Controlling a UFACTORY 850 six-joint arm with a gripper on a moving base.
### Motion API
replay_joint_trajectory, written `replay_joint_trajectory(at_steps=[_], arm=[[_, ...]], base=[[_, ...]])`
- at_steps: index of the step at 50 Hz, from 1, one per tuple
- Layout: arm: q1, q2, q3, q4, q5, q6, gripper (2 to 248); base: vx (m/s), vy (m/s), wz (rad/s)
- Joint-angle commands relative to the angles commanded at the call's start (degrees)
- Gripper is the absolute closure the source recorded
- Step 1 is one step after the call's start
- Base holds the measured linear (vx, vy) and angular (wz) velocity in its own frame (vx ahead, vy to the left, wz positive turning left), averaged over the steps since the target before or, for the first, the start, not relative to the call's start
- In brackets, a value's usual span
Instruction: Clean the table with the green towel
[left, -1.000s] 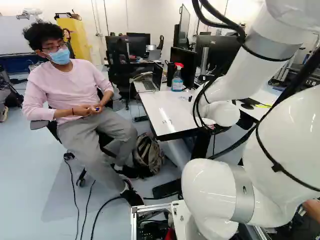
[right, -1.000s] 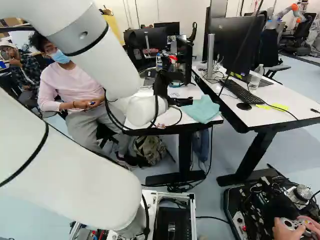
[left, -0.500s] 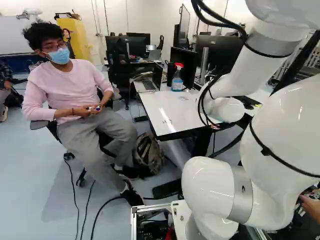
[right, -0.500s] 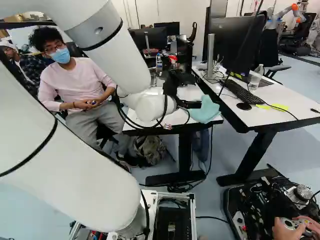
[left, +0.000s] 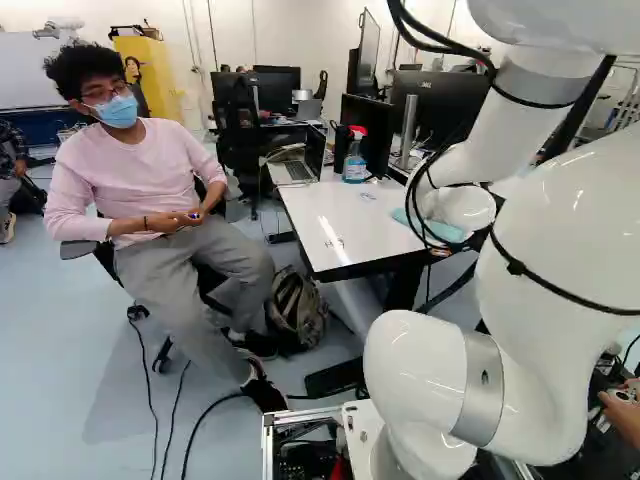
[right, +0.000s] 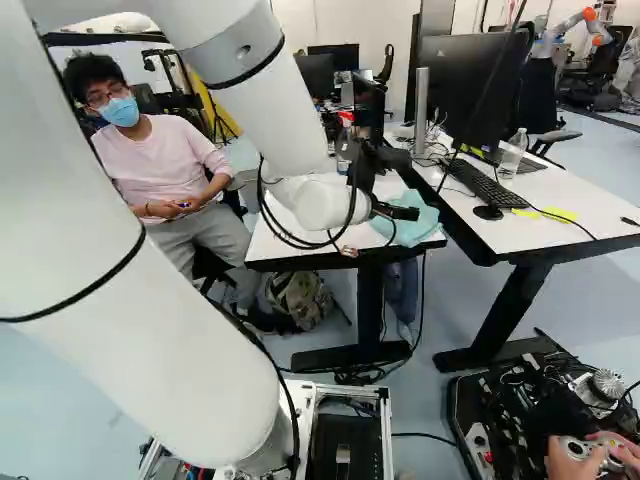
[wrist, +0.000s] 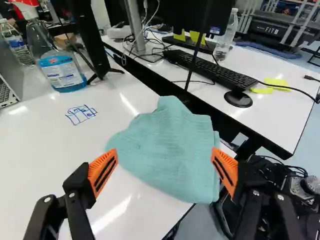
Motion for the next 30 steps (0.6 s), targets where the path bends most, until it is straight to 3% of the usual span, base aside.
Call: replay_joint_trajectory(at_steps=[30], arm=[[-0.7,-7.0,-7.18,0.0,-5.52,0.0,3]], base=[[0.0,0.0,0.0]])
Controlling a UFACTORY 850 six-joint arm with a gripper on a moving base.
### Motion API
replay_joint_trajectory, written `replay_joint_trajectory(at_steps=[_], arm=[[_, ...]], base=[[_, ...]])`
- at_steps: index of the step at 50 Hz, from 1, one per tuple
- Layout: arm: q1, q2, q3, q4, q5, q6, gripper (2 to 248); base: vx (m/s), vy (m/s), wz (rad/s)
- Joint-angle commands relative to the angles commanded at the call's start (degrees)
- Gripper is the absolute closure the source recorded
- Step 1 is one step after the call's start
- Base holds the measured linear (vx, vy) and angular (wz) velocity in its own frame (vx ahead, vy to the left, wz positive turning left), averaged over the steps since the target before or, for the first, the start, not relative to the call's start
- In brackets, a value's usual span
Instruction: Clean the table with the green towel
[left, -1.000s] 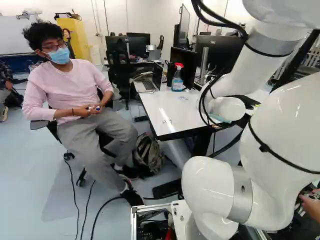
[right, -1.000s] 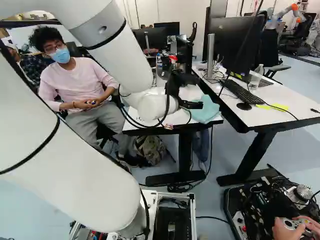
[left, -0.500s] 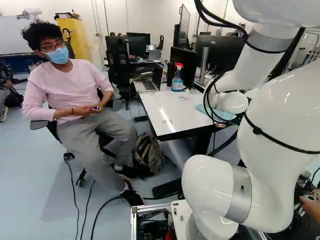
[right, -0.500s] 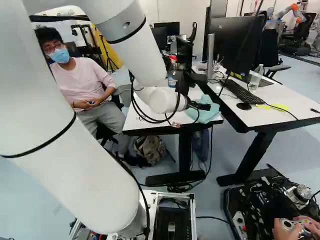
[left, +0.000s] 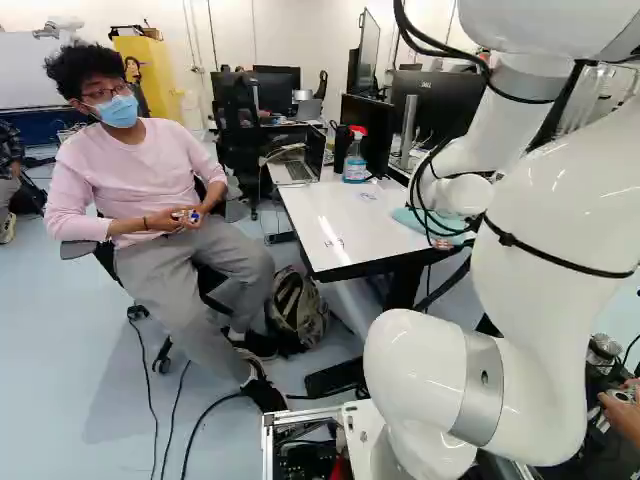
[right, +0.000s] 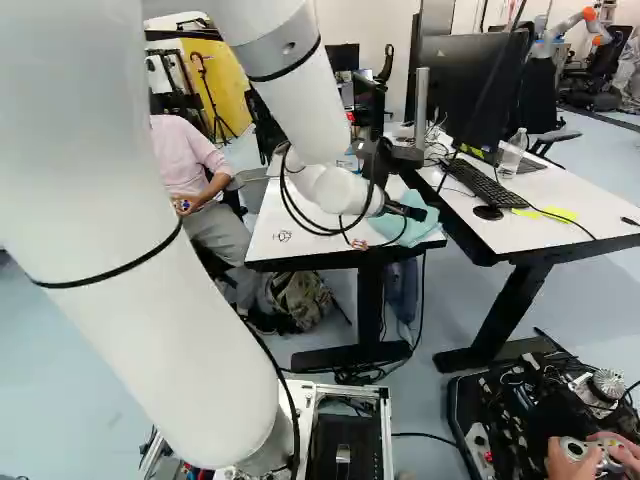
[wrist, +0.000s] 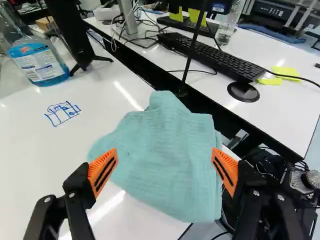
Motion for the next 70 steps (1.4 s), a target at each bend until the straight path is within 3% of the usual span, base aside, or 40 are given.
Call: replay_joint_trajectory(at_steps=[37,70], arm=[[0.24,-5.86,-6.45,0.0,-7.19,0.0,3],[-0.44,-7.63,-8.48,0.0,-9.04,0.0,3]], base=[[0.0,0.0,0.0],[0.0,0.0,0.0]])
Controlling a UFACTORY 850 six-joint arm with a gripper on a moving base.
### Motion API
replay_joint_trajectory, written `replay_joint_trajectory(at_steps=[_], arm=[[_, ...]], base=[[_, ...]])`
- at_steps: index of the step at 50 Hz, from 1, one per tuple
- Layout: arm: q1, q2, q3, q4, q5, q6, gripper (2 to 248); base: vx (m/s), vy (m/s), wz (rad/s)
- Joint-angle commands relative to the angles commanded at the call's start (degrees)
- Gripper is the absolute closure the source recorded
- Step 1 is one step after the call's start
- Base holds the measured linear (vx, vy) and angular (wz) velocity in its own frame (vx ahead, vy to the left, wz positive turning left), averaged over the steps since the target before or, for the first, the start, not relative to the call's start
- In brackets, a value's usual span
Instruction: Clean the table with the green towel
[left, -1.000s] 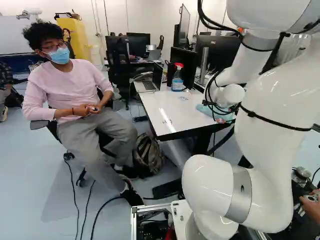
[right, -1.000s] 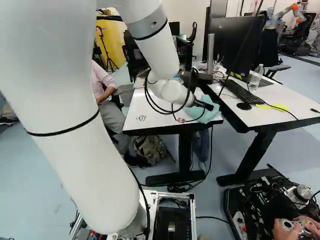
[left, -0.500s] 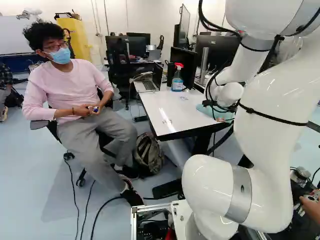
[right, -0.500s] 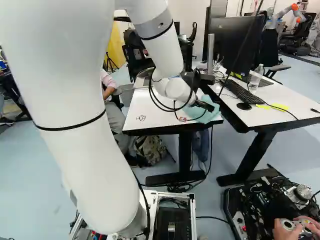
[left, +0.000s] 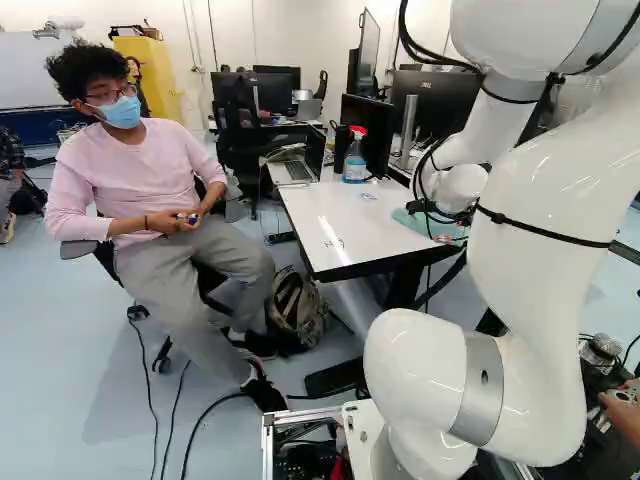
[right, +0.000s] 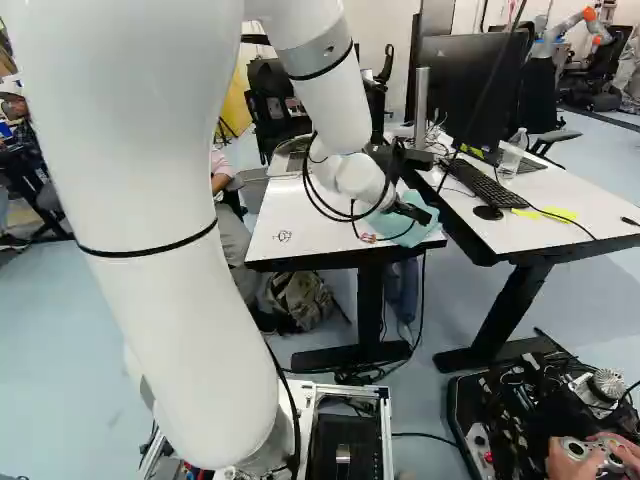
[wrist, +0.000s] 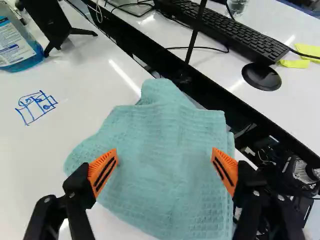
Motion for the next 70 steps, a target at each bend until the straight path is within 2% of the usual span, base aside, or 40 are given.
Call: replay_joint_trajectory(at_steps=[18,19,23,24,28,29,33,34,38,39,44,45,70], arm=[[0.0,0.0,0.0,0.0,0.0,0.0,3],[0.0,0.0,0.0,0.0,0.0,0.0,26],[0.0,0.0,0.0,0.0,0.0,0.0,26],[0.0,0.0,0.0,0.0,0.0,0.0,64],[0.0,0.0,0.0,0.0,0.0,0.0,64],[0.0,0.0,0.0,0.0,0.0,0.0,102],[0.0,0.0,0.0,0.0,0.0,0.0,102],[0.0,0.0,0.0,0.0,0.0,0.0,138],[0.0,0.0,0.0,0.0,0.0,0.0,138],[0.0,0.0,0.0,0.0,0.0,0.0,176],[0.0,0.0,0.0,0.0,0.0,0.0,176],[0.0,0.0,0.0,0.0,0.0,0.0,205],[0.11,0.87,-0.02,0.0,0.0,0.0,211]], base=[[0.0,0.0,0.0],[0.0,0.0,0.0],[0.0,0.0,0.0],[0.0,0.0,0.0],[0.0,0.0,0.0],[0.0,0.0,0.0],[0.0,0.0,0.0],[0.0,0.0,0.0],[0.0,0.0,0.0],[0.0,0.0,0.0],[0.0,0.0,0.0],[0.0,0.0,0.0],[0.0,0.0,0.0]])
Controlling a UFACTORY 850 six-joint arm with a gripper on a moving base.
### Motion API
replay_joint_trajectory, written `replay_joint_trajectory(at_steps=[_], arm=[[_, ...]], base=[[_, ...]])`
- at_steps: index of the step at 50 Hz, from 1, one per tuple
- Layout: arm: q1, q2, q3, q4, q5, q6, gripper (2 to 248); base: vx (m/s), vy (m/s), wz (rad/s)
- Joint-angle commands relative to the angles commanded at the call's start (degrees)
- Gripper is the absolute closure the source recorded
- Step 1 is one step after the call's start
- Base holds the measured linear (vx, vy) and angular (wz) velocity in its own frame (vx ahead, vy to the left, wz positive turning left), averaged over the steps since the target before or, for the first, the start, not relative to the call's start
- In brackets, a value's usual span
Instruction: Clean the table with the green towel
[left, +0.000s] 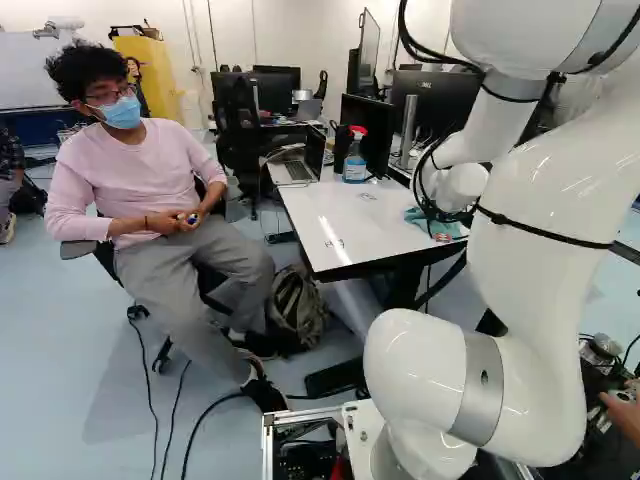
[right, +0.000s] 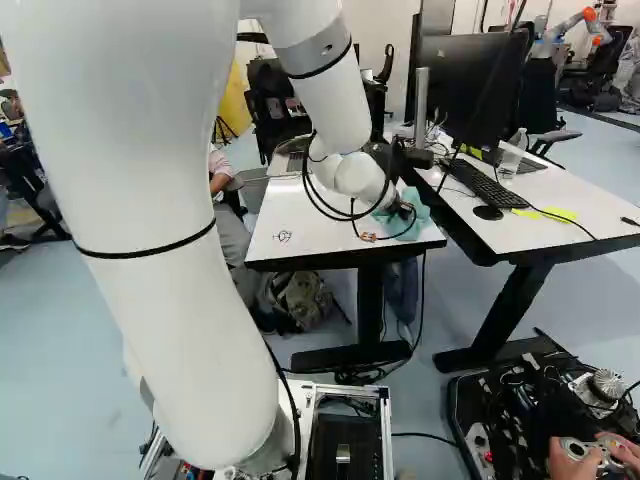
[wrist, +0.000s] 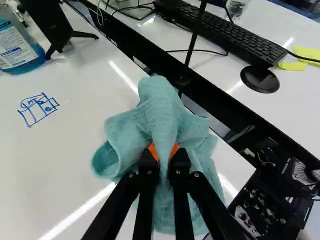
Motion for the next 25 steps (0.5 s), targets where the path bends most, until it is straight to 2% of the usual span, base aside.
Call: replay_joint_trajectory(at_steps=[25], arm=[[1.94,0.3,-3.41,0.0,0.0,0.0,211]], base=[[0.0,0.0,0.0]])
